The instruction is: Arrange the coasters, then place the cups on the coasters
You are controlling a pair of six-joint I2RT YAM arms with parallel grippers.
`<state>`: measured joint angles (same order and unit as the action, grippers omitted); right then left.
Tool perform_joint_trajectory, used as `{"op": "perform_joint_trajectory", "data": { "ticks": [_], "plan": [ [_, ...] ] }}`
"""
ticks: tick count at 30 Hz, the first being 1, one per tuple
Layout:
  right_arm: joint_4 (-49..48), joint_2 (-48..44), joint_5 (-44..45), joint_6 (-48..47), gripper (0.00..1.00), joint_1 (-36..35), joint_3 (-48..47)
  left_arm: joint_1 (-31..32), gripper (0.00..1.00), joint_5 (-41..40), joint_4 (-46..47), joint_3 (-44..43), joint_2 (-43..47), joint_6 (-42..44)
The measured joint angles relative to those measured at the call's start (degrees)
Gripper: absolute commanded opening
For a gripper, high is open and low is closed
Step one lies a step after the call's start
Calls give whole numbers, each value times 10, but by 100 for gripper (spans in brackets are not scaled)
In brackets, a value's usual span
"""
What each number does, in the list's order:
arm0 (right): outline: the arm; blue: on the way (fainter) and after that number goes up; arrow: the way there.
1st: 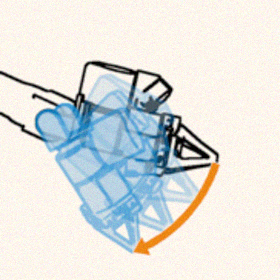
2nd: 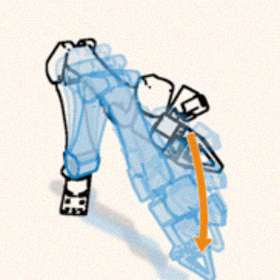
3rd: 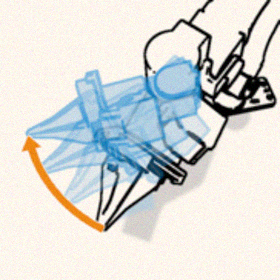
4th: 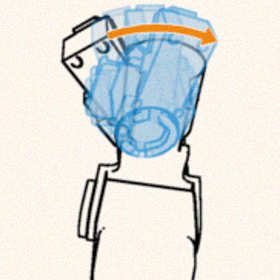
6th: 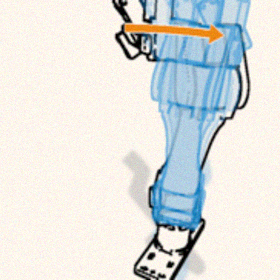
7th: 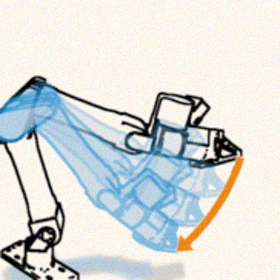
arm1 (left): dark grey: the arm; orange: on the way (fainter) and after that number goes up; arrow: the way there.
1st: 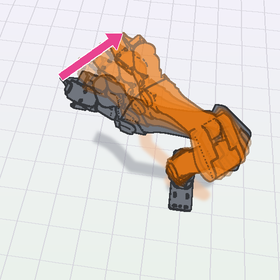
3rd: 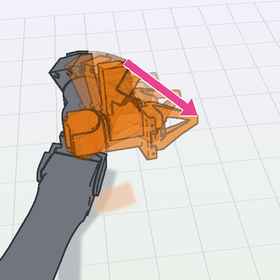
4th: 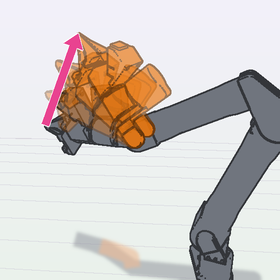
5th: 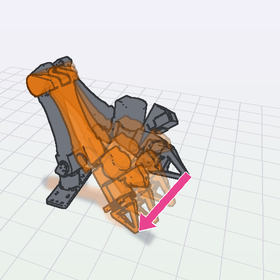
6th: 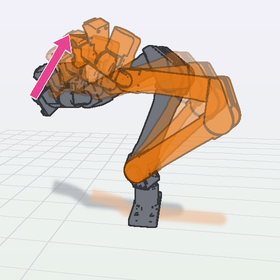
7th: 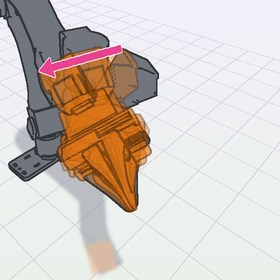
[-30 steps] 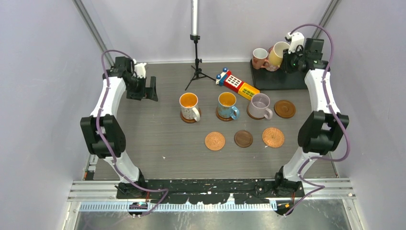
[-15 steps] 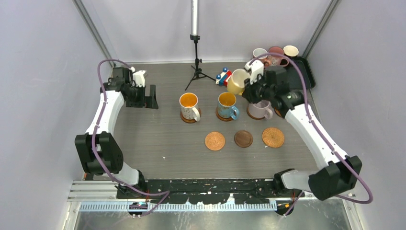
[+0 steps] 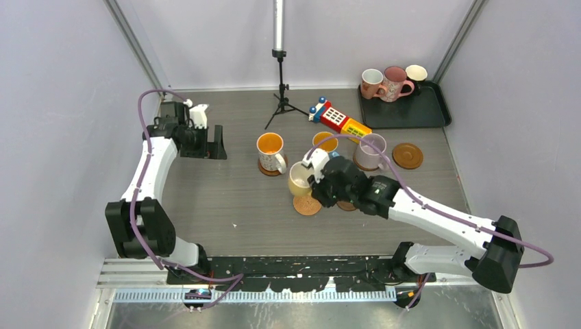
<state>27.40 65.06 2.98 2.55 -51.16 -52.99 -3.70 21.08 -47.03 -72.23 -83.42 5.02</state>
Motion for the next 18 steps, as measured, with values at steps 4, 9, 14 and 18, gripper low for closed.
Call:
{"op": "perform_joint_trajectory", "data": {
  "ticks": [4, 9, 14, 18],
  "plan": [
    [-2, 11, 55, 26, 0, -50, 24, 0, 100, 0, 4, 10, 7, 0],
    [-16, 15, 106, 50, 0, -62, 61, 0, 100, 0, 13, 34, 19, 0],
    [-37, 20, 118, 69, 0, -62, 98, 0, 100, 2, 17, 47, 22, -3],
    [-60, 33, 110, 89, 0, -64, 105, 0, 100, 6, 25, 50, 22, -5]
  ]
}}
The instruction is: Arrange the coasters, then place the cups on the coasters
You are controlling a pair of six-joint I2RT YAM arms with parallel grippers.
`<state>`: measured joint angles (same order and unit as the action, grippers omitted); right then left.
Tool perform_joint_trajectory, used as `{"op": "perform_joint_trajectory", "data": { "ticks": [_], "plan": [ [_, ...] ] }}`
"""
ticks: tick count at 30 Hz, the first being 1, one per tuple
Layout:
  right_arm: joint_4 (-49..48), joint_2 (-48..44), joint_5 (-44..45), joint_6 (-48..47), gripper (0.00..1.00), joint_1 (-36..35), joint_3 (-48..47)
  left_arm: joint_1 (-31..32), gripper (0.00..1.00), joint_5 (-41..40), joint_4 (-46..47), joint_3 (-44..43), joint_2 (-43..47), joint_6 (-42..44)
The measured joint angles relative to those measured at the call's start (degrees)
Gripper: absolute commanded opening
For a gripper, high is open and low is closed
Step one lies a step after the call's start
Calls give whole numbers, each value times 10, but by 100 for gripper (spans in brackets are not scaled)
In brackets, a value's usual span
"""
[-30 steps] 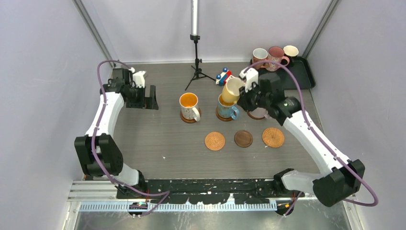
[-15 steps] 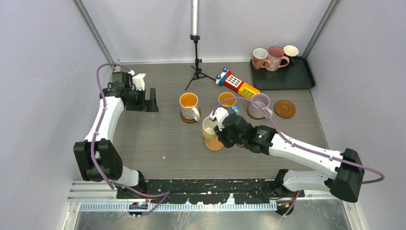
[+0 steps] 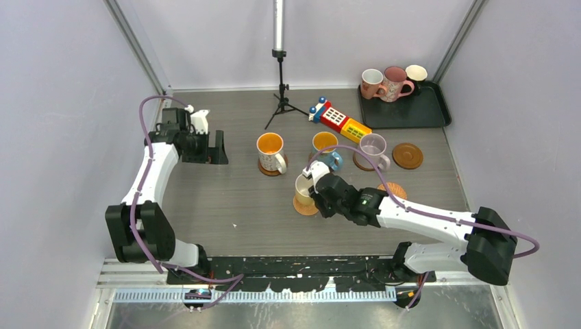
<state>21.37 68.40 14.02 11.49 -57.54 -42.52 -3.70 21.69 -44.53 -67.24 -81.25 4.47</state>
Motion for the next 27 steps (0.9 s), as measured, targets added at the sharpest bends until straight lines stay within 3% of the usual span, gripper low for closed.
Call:
{"op": "perform_joint_trajectory", "data": {
  "ticks": [19, 27],
  "plan": [
    [-47, 20, 2, 28, 0, -4, 39, 0, 100, 4, 14, 12, 1, -10],
    [-61, 21, 7, 28, 31, -4, 46, 0, 100, 4, 16, 18, 1, -11]
  ]
}}
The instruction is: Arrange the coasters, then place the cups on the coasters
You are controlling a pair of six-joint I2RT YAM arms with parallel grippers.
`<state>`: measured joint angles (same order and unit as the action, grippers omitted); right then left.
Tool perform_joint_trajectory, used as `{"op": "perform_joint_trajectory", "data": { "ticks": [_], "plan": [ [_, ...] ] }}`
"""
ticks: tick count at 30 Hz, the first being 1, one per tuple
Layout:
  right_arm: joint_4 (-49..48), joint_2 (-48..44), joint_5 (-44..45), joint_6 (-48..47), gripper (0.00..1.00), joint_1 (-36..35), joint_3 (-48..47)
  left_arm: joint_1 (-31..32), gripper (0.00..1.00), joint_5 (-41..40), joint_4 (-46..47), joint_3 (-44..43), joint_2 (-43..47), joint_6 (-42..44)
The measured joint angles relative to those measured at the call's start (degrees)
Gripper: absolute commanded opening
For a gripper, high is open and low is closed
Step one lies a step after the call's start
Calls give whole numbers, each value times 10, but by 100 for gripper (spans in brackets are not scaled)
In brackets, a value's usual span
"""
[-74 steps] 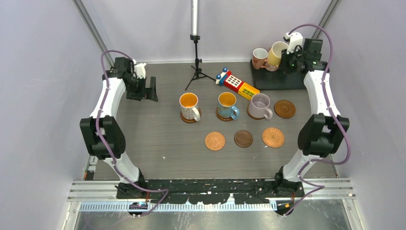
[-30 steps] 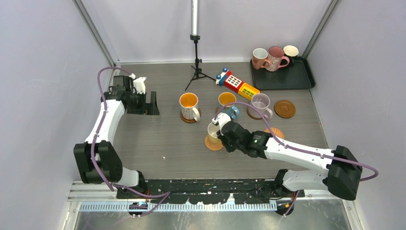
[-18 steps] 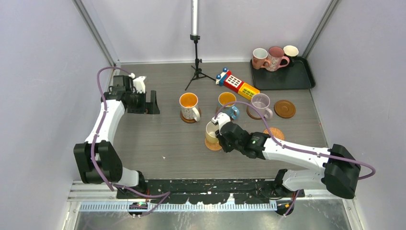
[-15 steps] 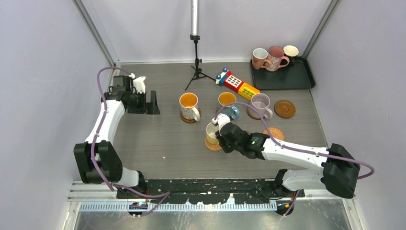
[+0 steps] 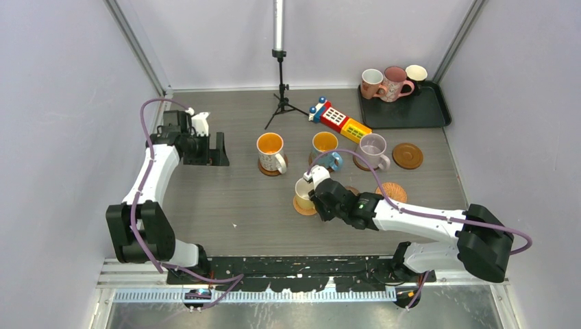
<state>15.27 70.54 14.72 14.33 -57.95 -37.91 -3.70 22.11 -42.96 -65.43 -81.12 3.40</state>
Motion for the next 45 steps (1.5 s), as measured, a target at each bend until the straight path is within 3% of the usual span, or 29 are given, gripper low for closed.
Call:
{"op": "perform_joint_trajectory", "data": {
  "ticks": [2, 9, 15, 32, 39, 45],
  "plan": [
    [-8, 0, 0, 1, 39, 0, 1, 0, 100, 0, 0, 1, 0, 0],
    [-23, 0, -2, 11, 45, 0, 1, 0, 100, 0, 1, 1, 0, 0],
    [-9, -5, -12, 13, 57, 0, -1, 0, 100, 0, 1, 1, 0, 1],
    [46, -64, -70, 12, 49, 0, -11, 0, 100, 0, 1, 1, 0, 0],
    [53, -64, -78, 11, 65, -1, -14, 0, 100, 0, 1, 1, 0, 0],
    [118, -76, -71, 4, 73, 0, -58, 0, 100, 0, 0, 1, 0, 2]
  ]
}}
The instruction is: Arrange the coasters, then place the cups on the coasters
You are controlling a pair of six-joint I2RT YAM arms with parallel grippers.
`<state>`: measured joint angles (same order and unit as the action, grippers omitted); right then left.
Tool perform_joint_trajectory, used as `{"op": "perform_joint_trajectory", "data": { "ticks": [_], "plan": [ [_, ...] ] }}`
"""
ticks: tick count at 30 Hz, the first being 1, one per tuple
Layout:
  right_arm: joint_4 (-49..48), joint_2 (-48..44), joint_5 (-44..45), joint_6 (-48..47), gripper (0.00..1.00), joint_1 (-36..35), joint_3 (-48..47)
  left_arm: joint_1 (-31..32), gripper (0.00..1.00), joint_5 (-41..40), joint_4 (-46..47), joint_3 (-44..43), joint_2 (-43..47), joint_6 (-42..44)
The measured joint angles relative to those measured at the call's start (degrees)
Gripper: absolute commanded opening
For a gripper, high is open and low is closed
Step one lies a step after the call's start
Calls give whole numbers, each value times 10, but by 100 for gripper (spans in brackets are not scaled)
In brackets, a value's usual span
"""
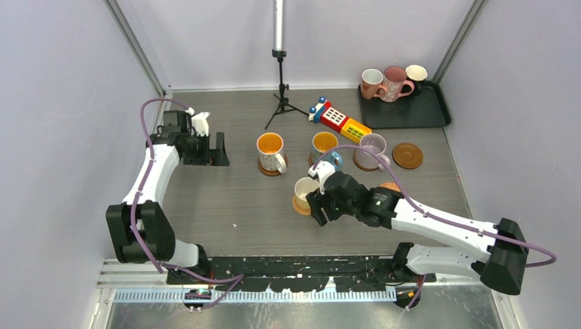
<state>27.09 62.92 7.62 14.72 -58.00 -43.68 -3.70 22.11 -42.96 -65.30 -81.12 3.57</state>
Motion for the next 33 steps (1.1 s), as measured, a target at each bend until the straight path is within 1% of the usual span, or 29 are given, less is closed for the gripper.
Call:
{"op": "perform_joint_trajectory", "data": {
  "ticks": [3, 6, 9, 12, 17, 23, 29, 33],
  "plan": [
    [43, -25, 0, -16, 74, 3, -38, 0, 100, 0, -1, 0, 0, 2],
    [85, -44, -12, -37, 78, 24, -90, 0, 100, 0, -2, 0, 1, 4],
    [110, -39, -42, -52, 79, 77, -149, 0, 100, 0, -3, -2, 3, 7],
    [122, -12, -78, -61, 80, 140, -213, 0, 100, 0, -6, -9, 2, 12],
    [120, 71, -130, -86, 80, 261, -319, 0, 100, -2, -10, -40, -8, 14],
    [116, 206, -171, -129, 80, 414, -436, 0, 100, -11, -10, -83, -39, 15],
    [102, 339, -181, -174, 78, 520, -541, 0, 100, -28, -11, -102, -61, 16],
    [94, 427, -193, -195, 74, 580, -619, -1, 100, -39, -14, -108, -68, 16]
  ]
}}
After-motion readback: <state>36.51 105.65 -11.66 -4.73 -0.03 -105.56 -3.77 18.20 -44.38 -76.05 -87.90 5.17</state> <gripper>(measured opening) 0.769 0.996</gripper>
